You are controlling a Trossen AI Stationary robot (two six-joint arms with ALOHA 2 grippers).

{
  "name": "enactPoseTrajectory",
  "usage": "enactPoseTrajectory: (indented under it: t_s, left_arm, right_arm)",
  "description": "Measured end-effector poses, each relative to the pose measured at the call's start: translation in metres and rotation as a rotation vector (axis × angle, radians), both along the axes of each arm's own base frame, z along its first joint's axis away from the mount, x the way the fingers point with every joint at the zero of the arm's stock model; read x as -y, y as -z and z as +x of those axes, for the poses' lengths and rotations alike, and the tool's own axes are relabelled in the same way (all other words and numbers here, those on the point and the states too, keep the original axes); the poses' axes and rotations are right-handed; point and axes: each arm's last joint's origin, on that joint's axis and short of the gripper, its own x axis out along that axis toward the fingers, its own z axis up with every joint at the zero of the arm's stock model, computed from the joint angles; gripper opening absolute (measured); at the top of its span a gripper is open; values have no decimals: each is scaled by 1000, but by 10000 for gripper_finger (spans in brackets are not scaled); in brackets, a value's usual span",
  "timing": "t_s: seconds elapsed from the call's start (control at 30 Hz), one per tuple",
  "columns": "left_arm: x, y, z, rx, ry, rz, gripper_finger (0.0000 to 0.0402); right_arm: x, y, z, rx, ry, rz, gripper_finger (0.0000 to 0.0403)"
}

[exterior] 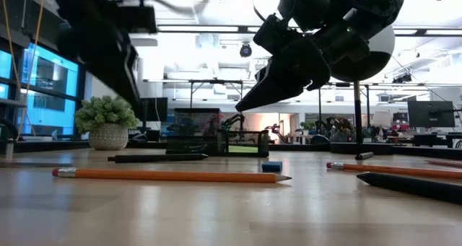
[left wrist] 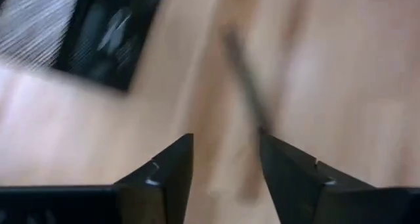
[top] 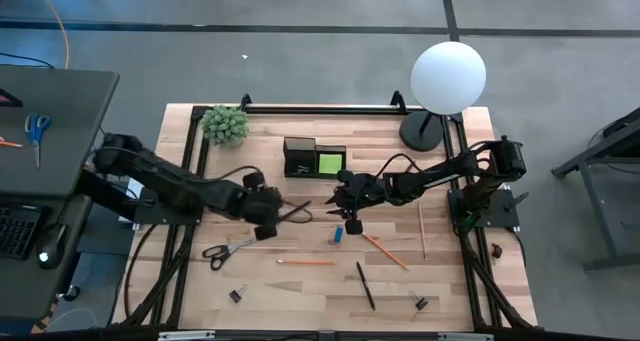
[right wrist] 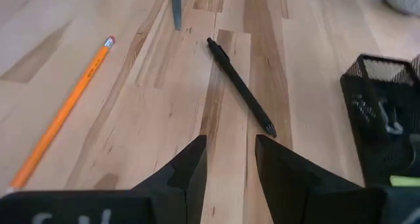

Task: Pick and place office supplies into organizer
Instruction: Put the middle left black ball pen into the organizer bin

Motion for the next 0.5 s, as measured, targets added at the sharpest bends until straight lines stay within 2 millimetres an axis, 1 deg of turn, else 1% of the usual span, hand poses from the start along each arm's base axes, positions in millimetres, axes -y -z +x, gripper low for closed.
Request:
enactPoseTrajectory:
  t_s: [0.1, 0.2, 0.3, 0.37, 0.43, 0.5]
  left_arm:
    - [6, 0, -5, 203, 92, -25, 141]
    - [7, 6, -6, 424, 151, -23, 128]
    - [6, 10, -5, 550, 191, 48, 118]
    - [6, 3, -2, 608, 210, 131, 114]
    - [6, -6, -1, 666, 230, 176, 110]
    - [6, -17, -1, 731, 288, 218, 106]
  right_arm:
    - [-3, 2, -1, -28, 4, 57, 121]
    - [-13, 3, -3, -49, 3, 102, 121]
    - [-24, 4, -4, -60, 1, 97, 121]
    - [-32, 4, -5, -58, 14, 86, 121]
    - [-37, 3, -5, -51, 30, 67, 121]
    - [-40, -2, -2, -36, 54, 46, 121]
